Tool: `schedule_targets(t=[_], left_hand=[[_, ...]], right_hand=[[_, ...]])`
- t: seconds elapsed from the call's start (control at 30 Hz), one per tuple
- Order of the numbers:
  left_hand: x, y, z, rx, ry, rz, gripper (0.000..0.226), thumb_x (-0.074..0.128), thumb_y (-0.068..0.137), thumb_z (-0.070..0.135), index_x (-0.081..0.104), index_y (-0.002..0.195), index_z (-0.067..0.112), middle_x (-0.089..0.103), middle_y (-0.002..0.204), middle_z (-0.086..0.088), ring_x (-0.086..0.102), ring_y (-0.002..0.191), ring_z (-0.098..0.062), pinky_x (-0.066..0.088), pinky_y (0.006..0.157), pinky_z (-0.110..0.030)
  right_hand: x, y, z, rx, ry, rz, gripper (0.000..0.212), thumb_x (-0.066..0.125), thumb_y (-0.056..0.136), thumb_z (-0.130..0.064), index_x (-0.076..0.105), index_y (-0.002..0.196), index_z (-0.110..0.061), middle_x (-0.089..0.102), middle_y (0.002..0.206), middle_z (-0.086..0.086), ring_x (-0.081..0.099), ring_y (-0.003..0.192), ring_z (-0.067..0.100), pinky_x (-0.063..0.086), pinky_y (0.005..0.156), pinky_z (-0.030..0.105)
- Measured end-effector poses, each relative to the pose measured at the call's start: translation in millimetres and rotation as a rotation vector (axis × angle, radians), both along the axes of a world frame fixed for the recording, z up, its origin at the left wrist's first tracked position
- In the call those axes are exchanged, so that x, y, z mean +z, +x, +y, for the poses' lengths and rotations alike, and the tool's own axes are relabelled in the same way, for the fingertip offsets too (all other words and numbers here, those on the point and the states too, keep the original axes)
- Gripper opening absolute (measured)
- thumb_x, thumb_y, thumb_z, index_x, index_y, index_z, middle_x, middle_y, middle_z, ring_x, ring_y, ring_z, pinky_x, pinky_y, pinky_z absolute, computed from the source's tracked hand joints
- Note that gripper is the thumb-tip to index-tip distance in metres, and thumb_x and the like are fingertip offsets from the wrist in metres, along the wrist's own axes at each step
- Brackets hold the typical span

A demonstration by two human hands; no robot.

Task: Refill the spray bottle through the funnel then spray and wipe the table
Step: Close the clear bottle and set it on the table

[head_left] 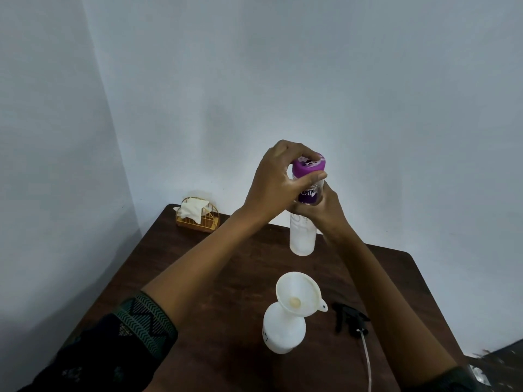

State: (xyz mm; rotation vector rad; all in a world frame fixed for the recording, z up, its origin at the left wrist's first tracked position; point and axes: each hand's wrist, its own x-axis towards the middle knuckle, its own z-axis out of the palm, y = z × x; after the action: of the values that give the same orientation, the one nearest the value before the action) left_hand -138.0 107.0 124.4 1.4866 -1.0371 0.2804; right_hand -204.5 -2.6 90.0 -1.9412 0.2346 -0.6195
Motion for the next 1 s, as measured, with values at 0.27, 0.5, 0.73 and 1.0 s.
schedule_targets(t=[0.27,0.5,0.73,1.0], left_hand=[[5,21,20,-0.347,0.232,0.155,0.024,0.068,0.083,0.012,0.061,0.106,0.013,0.058,0.124,0.004,0.056,0.114,-0.009,0.048,0.095,-0.020],[-5,12,18,-0.065,0.007,0.047,0.030,0.068,0.083,0.017,0.067,0.113,0.021,0.061,0.122,0.003,0.055,0.110,0.000,0.045,0.094,-0.015],[-10,-4,6,0.249,-0.111,0.000,0.030,0.069,0.080,0.023,0.069,0.110,0.017,0.064,0.119,-0.003,0.057,0.110,-0.011,0.046,0.093,-0.019],[25,25,35,-0.467,0.120,0.425,0.014,0.051,0.092,0.006,0.062,0.099,0.014,0.064,0.105,0.006,0.062,0.099,-0.002,0.050,0.085,-0.018]], right_hand=[[-9,-4,-2,0.054,0.049,0.111,0.042,0.072,0.063,-0.024,0.049,0.097,-0.033,0.064,0.094,0.001,0.064,0.089,0.022,0.056,0.075,0.027],[-3,6,6,0.001,0.081,-0.001,0.048,0.074,0.075,-0.006,0.049,0.116,-0.014,0.062,0.098,0.002,0.061,0.089,0.017,0.053,0.066,0.013],[0,16,32,-0.090,0.085,-0.191,0.044,0.068,0.079,0.000,0.051,0.119,-0.007,0.063,0.099,-0.001,0.063,0.080,-0.004,0.047,0.066,0.005],[3,8,19,0.003,0.113,-0.017,0.047,0.075,0.072,-0.003,0.050,0.110,-0.018,0.061,0.091,-0.004,0.060,0.081,0.010,0.052,0.066,0.015]])
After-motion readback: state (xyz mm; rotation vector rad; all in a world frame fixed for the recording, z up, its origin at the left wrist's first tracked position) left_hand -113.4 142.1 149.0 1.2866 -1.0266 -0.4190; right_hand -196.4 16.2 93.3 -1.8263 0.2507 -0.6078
